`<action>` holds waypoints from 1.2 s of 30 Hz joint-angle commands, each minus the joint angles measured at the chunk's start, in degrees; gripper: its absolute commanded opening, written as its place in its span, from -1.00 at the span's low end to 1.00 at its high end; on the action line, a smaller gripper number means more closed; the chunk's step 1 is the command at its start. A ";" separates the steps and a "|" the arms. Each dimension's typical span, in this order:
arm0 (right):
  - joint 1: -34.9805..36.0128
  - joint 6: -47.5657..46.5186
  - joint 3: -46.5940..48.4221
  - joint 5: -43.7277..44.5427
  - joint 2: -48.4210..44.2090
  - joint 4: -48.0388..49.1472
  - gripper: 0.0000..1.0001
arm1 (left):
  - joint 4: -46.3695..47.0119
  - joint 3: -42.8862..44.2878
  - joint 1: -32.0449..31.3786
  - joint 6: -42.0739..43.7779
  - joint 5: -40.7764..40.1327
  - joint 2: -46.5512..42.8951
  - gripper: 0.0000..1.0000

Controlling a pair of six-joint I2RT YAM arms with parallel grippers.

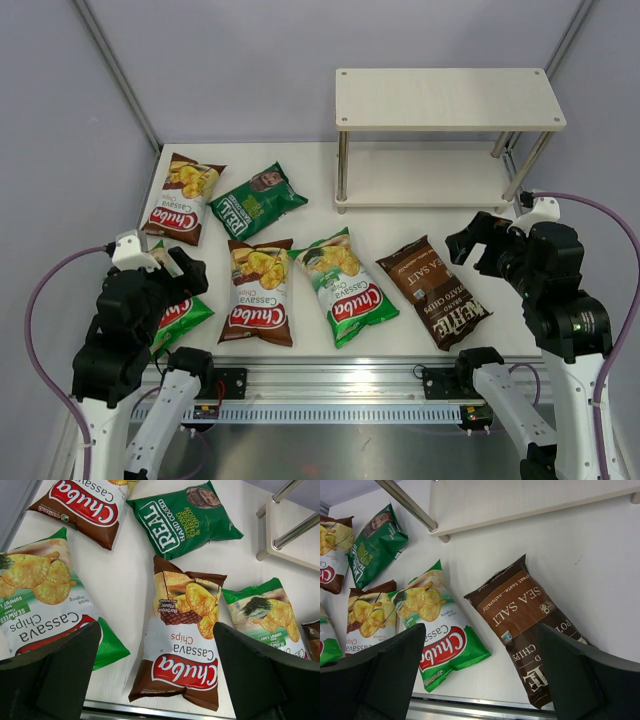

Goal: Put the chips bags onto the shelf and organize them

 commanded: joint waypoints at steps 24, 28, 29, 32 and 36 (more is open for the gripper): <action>0.38 1.47 -5.44 -22.39 -4.92 8.14 0.99 | 42.32 -25.36 3.81 -18.70 17.96 30.86 0.98; 0.38 0.50 -5.70 -23.45 -5.54 7.25 0.99 | 49.70 -30.19 4.88 -18.96 18.49 34.21 0.98; 0.38 0.33 -5.97 -23.71 -5.54 7.25 0.99 | 50.77 -30.99 4.88 -19.31 19.01 34.56 0.95; 0.38 0.76 -6.76 -24.15 -5.63 8.13 0.99 | 54.46 -34.42 4.88 -20.36 21.04 35.35 0.82; 0.38 2.08 -8.34 -25.90 -5.45 10.32 0.99 | 60.43 -41.10 4.79 -24.05 22.44 32.46 0.52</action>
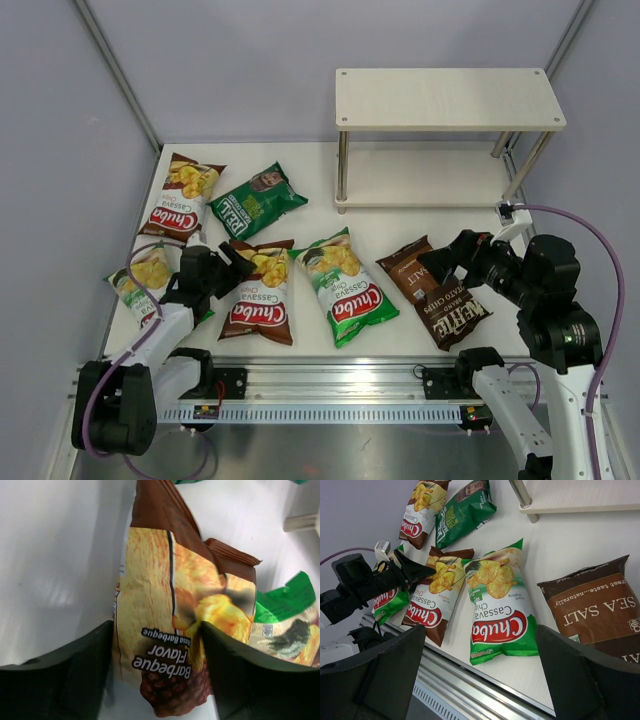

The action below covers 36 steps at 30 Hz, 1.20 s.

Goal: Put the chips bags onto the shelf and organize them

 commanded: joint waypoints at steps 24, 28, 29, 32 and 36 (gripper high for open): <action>0.38 19.50 -17.09 -19.75 9.69 32.22 0.99 | -6.97 7.02 -0.55 -15.73 0.25 -28.40 -0.67; 4.05 30.48 -22.02 -21.71 15.32 49.78 0.99 | -8.03 14.75 -0.55 -17.49 0.25 -27.97 -0.67; 5.90 31.29 -22.11 -19.96 16.29 51.75 0.99 | -7.94 18.08 -0.63 -18.62 0.42 -27.70 -0.68; 15.80 32.88 -21.68 -13.74 19.80 60.27 0.99 | -6.10 23.10 -0.72 -21.26 0.34 -25.60 -0.69; 28.92 34.46 -21.41 -4.50 26.47 75.88 0.99 | -1.98 31.01 -1.69 -26.44 -0.89 -21.64 -0.70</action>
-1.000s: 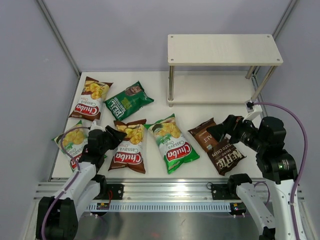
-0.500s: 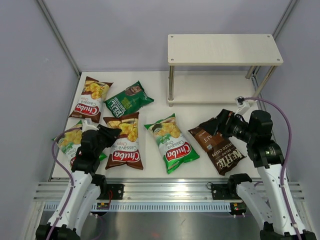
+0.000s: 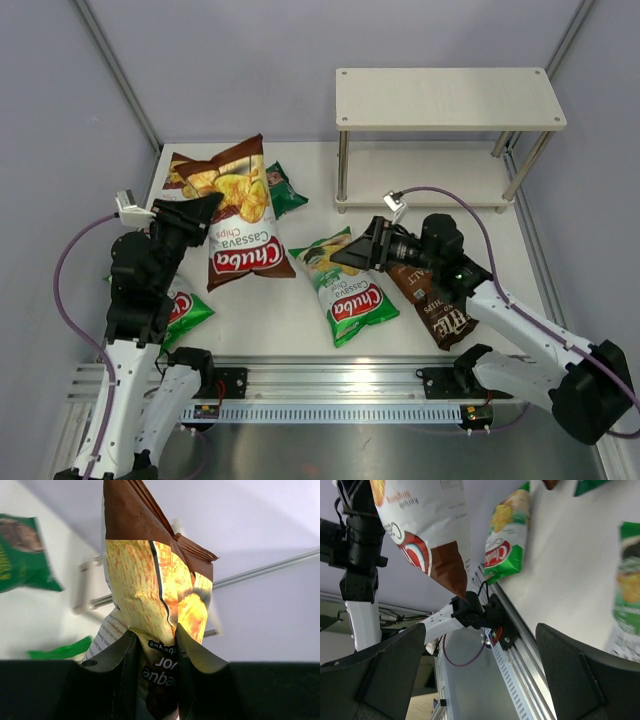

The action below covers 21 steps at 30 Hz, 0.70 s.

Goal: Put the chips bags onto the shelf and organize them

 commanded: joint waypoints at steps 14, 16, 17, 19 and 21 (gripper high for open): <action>23.68 -7.18 6.68 25.54 15.32 46.23 0.99 | 19.99 5.00 -11.16 -26.52 -10.50 5.61 -0.74; 23.68 -7.71 7.29 25.80 15.85 49.23 0.99 | 19.63 4.73 -13.17 -26.96 -11.73 5.88 -0.74; 23.77 -8.32 7.91 26.07 15.94 48.88 0.99 | 19.54 4.30 -13.71 -27.22 -11.91 5.88 -0.74; 23.77 -10.35 9.23 27.38 15.85 46.77 0.99 | 19.54 3.77 -14.77 -27.75 -11.39 6.05 -0.73; 23.77 -11.92 9.40 27.91 15.33 46.86 0.99 | 18.15 3.42 -15.73 -27.75 -11.64 6.05 -0.74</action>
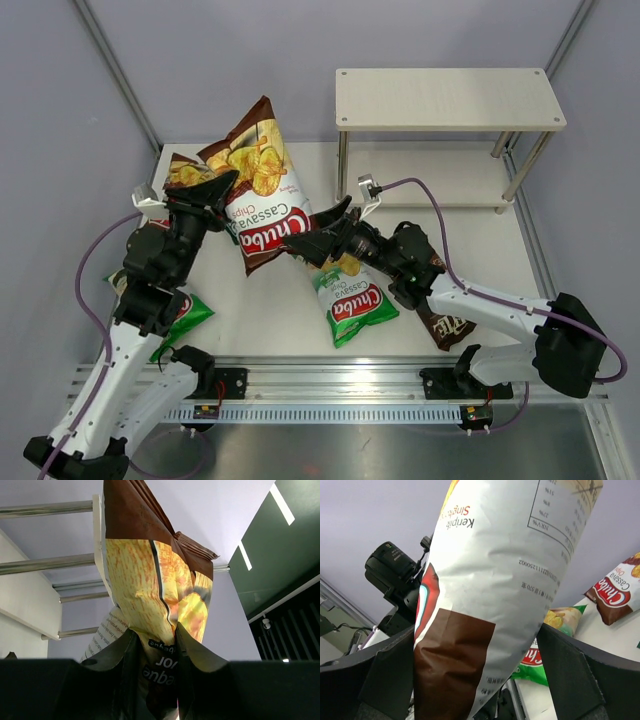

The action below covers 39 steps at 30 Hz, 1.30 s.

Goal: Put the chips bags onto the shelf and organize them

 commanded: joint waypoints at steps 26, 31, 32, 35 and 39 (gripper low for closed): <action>0.34 -9.16 7.06 7.25 -8.93 -14.79 -0.54 | -13.76 12.48 -3.31 21.81 -13.23 1.95 0.98; -5.96 -5.66 11.18 7.52 -11.13 -24.78 -0.56 | -24.06 18.92 -2.26 30.26 -21.24 2.04 0.98; -7.91 -4.77 11.89 5.78 -11.39 -26.03 -0.56 | -25.02 19.62 -2.17 33.58 -21.78 2.04 0.98; -16.17 -1.43 16.54 3.03 -12.19 -32.44 -0.55 | -28.64 22.53 -2.08 40.19 -21.61 3.01 0.98; -27.06 0.32 25.86 -0.03 -10.09 -44.48 -0.53 | -32.93 22.44 -2.08 47.14 -18.10 3.62 0.98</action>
